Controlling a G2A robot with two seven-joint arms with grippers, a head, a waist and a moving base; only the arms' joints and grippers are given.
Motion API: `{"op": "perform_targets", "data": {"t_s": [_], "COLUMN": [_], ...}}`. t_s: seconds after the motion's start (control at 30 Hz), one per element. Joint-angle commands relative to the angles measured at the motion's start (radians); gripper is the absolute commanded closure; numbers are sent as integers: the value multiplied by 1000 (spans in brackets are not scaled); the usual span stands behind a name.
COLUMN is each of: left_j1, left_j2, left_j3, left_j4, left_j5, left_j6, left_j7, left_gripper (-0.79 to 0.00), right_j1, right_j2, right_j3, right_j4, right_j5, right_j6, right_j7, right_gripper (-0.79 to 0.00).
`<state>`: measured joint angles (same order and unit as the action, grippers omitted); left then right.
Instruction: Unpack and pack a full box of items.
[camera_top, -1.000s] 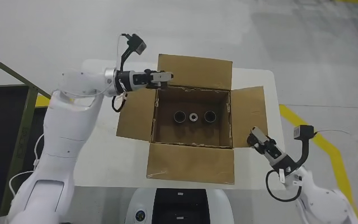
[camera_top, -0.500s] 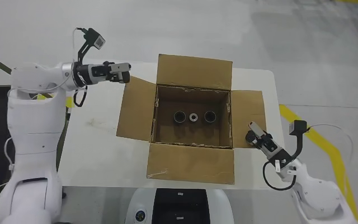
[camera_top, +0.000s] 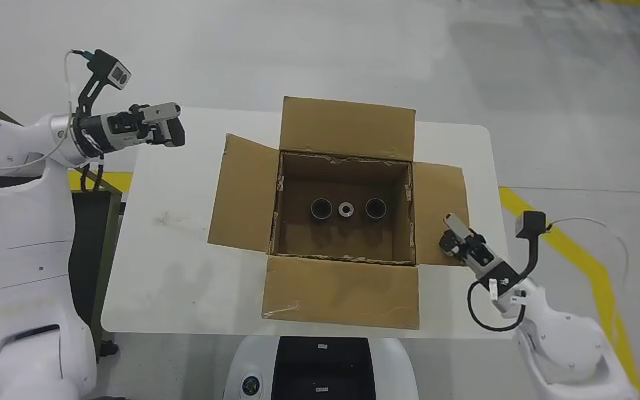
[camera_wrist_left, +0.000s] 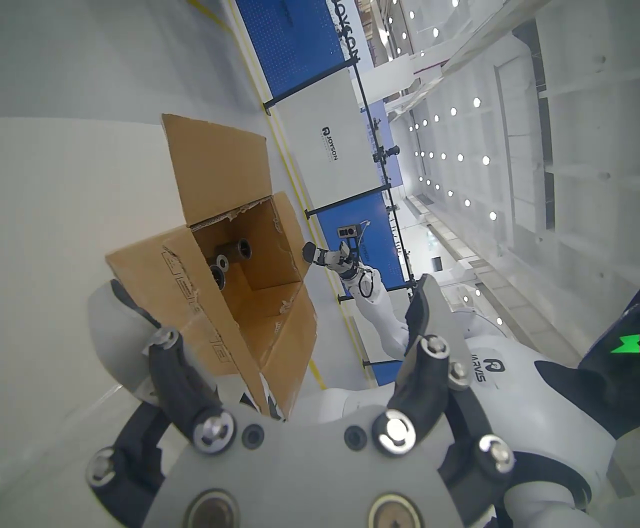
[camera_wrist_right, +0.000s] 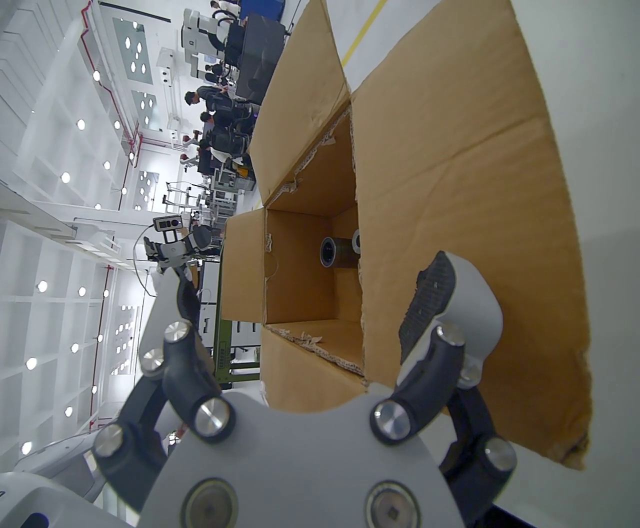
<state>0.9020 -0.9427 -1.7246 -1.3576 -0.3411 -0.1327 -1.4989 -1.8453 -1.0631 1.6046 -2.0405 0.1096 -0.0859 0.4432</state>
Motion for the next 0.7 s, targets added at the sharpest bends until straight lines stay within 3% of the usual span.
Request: {"op": "perform_targets", "data": {"t_s": [0.0,0.37,0.67], "left_j1": [0,0,0], "left_j2": [0,0,0], "left_j3": [0,0,0], "left_j4": [0,0,0], "left_j5": [1,1,1], "left_j6": [0,0,0], "left_j7": [0,0,0], "left_gripper": [-785,-785,-785], "right_j1": [7,75,192], "right_j2": [-1,-5,-11], "right_j3": [-6,-70,-163], "right_j4": [2,50,101], "right_j5": [-8,-82,-131], "right_j6": [3,82,140], "right_j7": [-2,10,54], "right_gripper": [-785,-785,-785]}}
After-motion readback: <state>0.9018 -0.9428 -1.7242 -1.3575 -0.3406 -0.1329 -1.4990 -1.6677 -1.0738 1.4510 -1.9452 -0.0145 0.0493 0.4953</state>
